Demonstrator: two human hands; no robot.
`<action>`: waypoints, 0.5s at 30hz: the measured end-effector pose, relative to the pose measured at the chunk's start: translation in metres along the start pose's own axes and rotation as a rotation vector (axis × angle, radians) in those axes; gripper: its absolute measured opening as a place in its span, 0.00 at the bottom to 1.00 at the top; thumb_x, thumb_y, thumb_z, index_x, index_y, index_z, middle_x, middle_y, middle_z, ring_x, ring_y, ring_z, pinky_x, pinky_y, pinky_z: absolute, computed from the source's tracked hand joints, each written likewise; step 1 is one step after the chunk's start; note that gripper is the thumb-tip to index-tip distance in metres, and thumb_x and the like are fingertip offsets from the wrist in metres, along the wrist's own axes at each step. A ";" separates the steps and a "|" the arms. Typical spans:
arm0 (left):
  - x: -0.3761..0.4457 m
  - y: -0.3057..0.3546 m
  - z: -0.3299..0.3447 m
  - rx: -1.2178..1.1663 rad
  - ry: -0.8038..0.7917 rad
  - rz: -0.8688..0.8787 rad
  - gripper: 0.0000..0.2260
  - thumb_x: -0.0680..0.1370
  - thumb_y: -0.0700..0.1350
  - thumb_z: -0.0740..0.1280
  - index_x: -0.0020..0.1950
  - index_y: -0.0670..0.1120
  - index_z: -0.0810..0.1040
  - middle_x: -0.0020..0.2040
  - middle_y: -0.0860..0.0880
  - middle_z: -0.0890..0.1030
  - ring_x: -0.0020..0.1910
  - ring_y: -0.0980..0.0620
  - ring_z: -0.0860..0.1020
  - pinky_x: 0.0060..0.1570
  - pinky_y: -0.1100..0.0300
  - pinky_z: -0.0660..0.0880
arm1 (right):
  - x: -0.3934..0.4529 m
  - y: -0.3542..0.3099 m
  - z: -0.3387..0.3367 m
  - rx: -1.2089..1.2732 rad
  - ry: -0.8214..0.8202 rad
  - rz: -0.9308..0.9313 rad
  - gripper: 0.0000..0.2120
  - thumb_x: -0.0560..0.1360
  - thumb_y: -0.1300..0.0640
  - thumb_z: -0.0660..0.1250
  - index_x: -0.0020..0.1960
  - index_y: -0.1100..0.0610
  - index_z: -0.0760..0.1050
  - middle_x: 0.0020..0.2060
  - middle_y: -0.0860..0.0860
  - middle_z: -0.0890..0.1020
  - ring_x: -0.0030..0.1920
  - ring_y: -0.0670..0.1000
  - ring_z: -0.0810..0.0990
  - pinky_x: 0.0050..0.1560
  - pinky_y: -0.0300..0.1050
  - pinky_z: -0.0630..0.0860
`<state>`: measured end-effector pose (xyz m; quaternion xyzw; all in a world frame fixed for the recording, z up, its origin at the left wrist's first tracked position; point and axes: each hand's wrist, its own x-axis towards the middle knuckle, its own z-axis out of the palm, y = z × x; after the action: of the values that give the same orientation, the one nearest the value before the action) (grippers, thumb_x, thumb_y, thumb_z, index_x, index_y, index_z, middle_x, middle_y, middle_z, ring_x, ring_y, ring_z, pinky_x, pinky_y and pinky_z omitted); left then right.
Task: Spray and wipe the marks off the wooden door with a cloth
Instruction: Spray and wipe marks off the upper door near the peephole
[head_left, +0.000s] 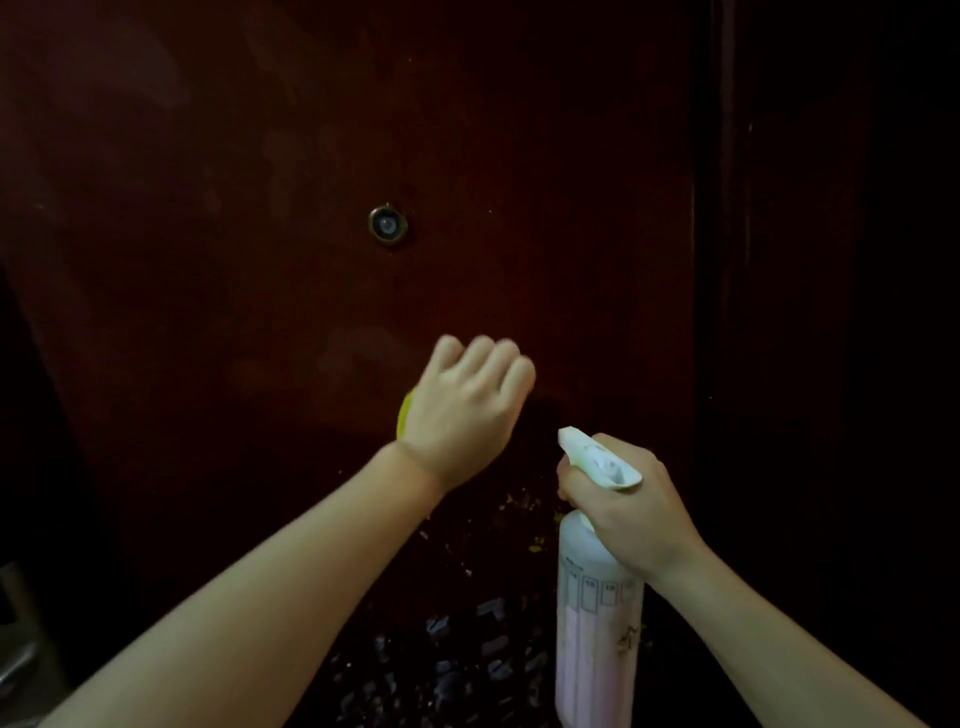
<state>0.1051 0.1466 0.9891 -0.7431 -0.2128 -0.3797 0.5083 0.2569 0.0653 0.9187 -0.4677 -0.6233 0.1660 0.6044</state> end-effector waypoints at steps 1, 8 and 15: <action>-0.011 0.005 0.000 -0.015 -0.035 0.028 0.06 0.76 0.39 0.67 0.40 0.44 0.73 0.38 0.47 0.75 0.35 0.46 0.72 0.38 0.51 0.64 | 0.000 0.000 0.002 -0.001 -0.002 0.002 0.12 0.73 0.62 0.67 0.36 0.68 0.70 0.31 0.63 0.74 0.30 0.52 0.69 0.32 0.50 0.67; -0.087 0.021 -0.025 -0.150 -0.235 -0.132 0.07 0.77 0.42 0.65 0.39 0.45 0.72 0.36 0.48 0.73 0.33 0.47 0.71 0.36 0.54 0.63 | -0.010 -0.005 0.027 -0.023 -0.085 0.033 0.13 0.73 0.61 0.66 0.36 0.68 0.69 0.29 0.60 0.73 0.30 0.50 0.68 0.31 0.45 0.65; -0.153 0.004 -0.089 -0.443 -0.112 -1.134 0.08 0.79 0.45 0.65 0.40 0.50 0.71 0.35 0.55 0.75 0.34 0.58 0.75 0.32 0.63 0.72 | -0.030 -0.012 0.079 -0.005 -0.257 -0.031 0.12 0.72 0.61 0.67 0.34 0.66 0.69 0.26 0.52 0.69 0.28 0.47 0.67 0.30 0.43 0.64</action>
<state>-0.0180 0.0744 0.8851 -0.6210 -0.5177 -0.5866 0.0481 0.1756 0.0636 0.8931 -0.4343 -0.7033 0.2136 0.5207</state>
